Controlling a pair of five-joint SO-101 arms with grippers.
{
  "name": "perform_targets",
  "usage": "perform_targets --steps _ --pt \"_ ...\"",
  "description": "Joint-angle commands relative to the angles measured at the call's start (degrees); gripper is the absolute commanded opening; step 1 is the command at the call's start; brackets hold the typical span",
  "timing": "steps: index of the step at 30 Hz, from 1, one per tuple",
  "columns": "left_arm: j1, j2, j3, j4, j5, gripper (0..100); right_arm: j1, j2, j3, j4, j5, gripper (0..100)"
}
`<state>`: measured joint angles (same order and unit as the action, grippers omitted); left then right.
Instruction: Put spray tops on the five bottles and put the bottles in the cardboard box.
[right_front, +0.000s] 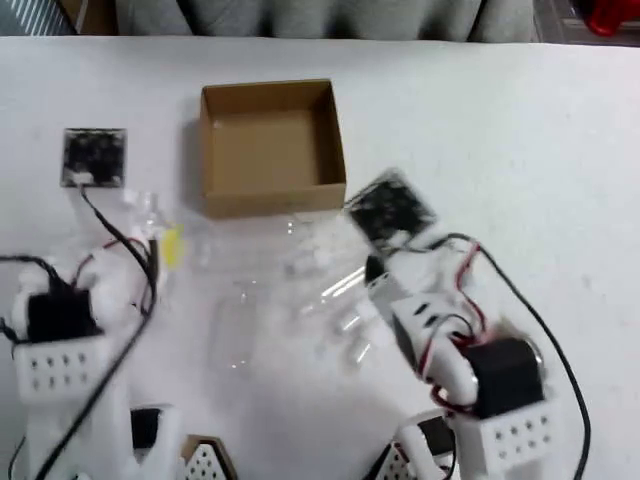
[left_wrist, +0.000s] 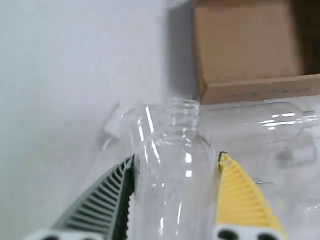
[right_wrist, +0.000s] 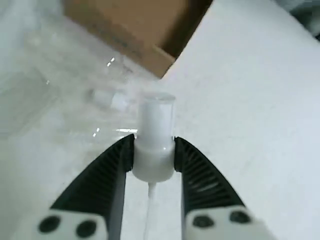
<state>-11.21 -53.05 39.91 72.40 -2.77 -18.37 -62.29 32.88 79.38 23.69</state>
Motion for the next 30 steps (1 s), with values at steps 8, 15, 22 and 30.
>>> perform_targets --steps 8,15,22,30 --pt "16.22 -14.46 4.4 -14.15 0.7 6 6.11 -2.68 1.85 -18.95 -15.56 1.5" --pt "16.04 -21.49 20.13 -33.32 8.44 2 4.0 -3.38 11.87 -42.59 -16.09 1.5" --pt "16.4 -32.13 31.56 -43.08 15.82 2 -2.24 -3.3 11.78 -54.81 -22.77 1.5" --pt "16.48 -41.63 40.35 -50.29 9.49 2 -11.47 -2.59 7.91 -69.32 -22.59 1.5"
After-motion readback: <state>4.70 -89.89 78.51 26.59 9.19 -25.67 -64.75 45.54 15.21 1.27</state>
